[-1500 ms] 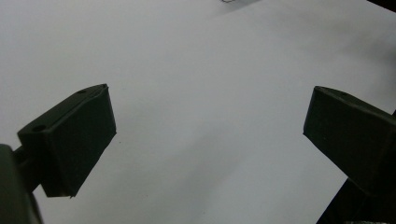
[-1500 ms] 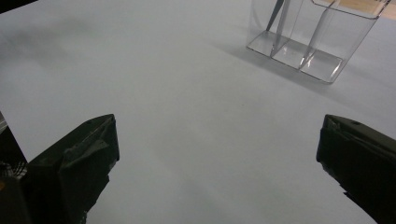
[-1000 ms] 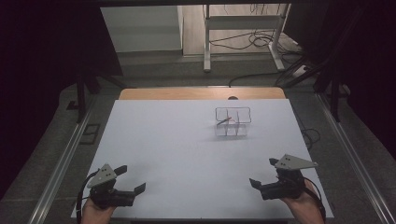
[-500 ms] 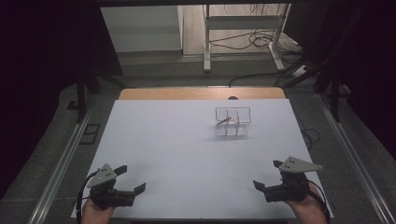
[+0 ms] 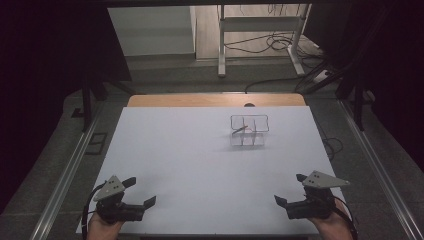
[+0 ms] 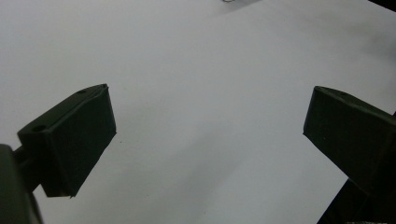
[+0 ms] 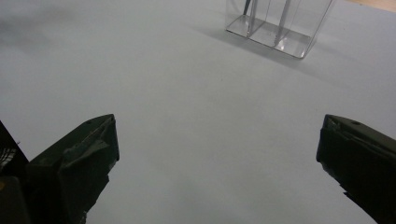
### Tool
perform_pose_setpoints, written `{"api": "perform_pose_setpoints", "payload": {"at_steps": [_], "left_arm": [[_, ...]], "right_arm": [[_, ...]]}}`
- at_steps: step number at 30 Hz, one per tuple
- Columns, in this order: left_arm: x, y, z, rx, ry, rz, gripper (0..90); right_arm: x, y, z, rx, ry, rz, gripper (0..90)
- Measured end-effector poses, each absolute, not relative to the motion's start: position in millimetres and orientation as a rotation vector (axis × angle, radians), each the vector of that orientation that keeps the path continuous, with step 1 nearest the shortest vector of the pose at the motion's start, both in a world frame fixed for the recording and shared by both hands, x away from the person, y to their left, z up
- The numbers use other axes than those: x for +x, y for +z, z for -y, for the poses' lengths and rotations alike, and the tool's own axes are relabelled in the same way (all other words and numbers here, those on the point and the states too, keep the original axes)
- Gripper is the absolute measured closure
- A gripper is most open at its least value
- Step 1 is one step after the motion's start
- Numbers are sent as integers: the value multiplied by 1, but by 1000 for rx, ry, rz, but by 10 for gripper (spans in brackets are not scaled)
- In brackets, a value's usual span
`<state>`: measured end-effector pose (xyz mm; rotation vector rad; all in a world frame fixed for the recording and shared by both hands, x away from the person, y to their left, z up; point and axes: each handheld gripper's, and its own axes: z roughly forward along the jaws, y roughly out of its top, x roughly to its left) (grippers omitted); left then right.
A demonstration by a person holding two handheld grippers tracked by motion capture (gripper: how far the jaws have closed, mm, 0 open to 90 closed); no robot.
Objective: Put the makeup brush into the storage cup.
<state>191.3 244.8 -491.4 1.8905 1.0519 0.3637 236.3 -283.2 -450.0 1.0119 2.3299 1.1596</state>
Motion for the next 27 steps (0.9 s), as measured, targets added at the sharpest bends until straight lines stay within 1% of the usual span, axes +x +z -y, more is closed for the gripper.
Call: {"api": "perform_pose_setpoints", "payload": {"at_steps": [23,27], "left_arm": [[191,-492,-245,1891,362,-1054,26],[192,-491,-244,1895,337,-1069,32]], "right_arm": [[229,-459,295,1035,1096,-2332,0],[230,-464,295,1039,1064,-2355,0]]}}
